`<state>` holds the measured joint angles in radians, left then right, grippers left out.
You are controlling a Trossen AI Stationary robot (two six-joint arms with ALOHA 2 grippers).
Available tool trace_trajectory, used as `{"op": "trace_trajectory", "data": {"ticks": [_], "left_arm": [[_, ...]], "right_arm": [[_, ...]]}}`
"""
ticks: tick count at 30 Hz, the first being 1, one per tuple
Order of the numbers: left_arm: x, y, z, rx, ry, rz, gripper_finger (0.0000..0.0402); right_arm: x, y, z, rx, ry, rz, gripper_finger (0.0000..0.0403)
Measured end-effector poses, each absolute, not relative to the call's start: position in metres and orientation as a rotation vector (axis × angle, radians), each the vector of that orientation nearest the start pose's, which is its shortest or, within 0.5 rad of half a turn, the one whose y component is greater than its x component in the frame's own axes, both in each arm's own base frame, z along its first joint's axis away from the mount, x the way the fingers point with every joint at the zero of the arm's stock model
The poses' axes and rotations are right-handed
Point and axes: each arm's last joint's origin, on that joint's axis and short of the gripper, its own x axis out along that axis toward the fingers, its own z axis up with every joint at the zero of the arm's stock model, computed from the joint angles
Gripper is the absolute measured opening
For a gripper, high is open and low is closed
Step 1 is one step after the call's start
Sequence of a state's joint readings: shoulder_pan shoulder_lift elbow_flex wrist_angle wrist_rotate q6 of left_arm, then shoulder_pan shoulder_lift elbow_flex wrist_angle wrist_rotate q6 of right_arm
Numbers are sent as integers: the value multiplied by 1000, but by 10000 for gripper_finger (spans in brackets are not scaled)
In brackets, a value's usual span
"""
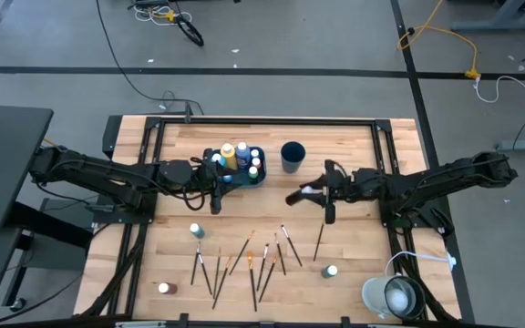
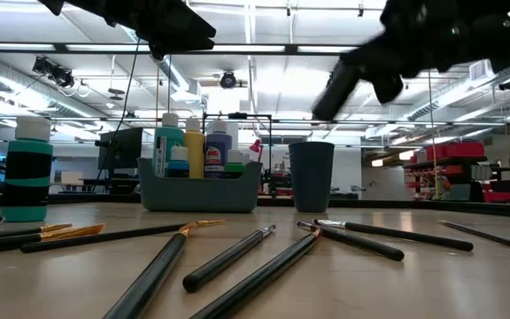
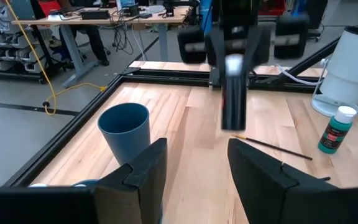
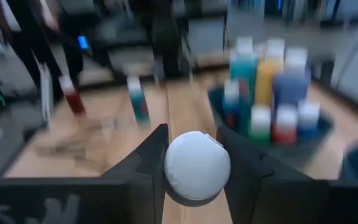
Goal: Pick & Place Paint Supplies
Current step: Put the black paint bottle into the blue bin
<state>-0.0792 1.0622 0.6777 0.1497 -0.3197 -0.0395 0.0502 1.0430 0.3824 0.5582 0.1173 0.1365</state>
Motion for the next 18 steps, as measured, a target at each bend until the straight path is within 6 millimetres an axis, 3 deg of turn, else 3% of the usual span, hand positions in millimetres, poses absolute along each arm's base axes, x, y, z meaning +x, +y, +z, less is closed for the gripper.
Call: {"op": "trace_trajectory", "data": {"ticks": [4,8,12,18], "left_arm": [[234,-9,276,15,225,243,179],[234,-9,279,39,194,240,179],[235,-10,282,44,161,239,179],[235,-9,283,48,152,239,179]], "right_arm": [[219,8,235,75,-105,-64,110],[242,9,252,1,-160,-68,110],[282,6,266,-47,-98,-96,110],[340,-2,258,6,100,-191,120]]}}
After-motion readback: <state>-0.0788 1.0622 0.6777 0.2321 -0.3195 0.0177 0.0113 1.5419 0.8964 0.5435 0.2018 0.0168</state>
